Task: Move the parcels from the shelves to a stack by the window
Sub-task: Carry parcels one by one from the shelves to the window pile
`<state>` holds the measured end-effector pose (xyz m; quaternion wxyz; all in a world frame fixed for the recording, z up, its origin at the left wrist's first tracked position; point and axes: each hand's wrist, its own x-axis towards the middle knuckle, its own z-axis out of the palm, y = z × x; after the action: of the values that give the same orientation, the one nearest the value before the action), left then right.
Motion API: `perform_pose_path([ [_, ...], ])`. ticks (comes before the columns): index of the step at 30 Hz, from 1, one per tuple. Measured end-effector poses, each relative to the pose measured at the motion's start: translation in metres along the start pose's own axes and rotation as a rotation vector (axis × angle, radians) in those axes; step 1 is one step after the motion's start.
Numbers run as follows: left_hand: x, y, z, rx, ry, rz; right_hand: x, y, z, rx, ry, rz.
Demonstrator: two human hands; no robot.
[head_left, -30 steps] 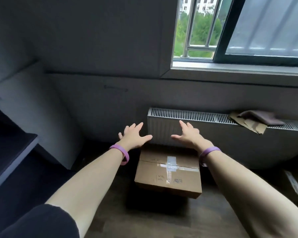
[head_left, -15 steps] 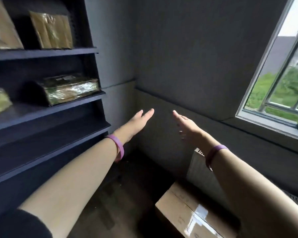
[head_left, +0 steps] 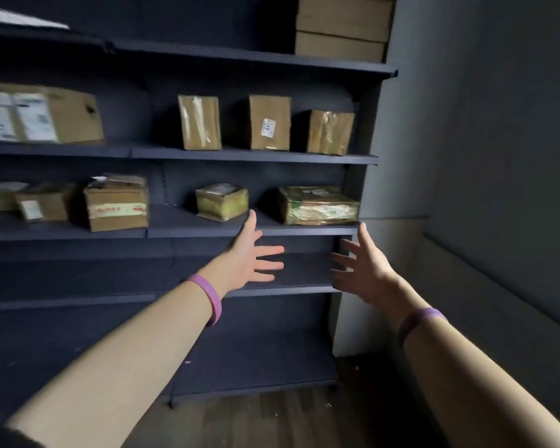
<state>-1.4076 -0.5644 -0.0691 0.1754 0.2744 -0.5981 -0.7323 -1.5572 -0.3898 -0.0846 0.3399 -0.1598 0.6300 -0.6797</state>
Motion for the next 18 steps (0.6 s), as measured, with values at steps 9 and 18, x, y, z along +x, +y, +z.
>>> perform_pose_path([
  [9,-0.1,0.037,-0.241,-0.008,0.417,0.111,0.023,0.006,0.26,-0.085,-0.443,-0.009],
  [18,-0.247,0.041,-0.478,0.006,0.758,0.144,-0.033,0.065,0.551,-0.174,-0.802,0.046],
])
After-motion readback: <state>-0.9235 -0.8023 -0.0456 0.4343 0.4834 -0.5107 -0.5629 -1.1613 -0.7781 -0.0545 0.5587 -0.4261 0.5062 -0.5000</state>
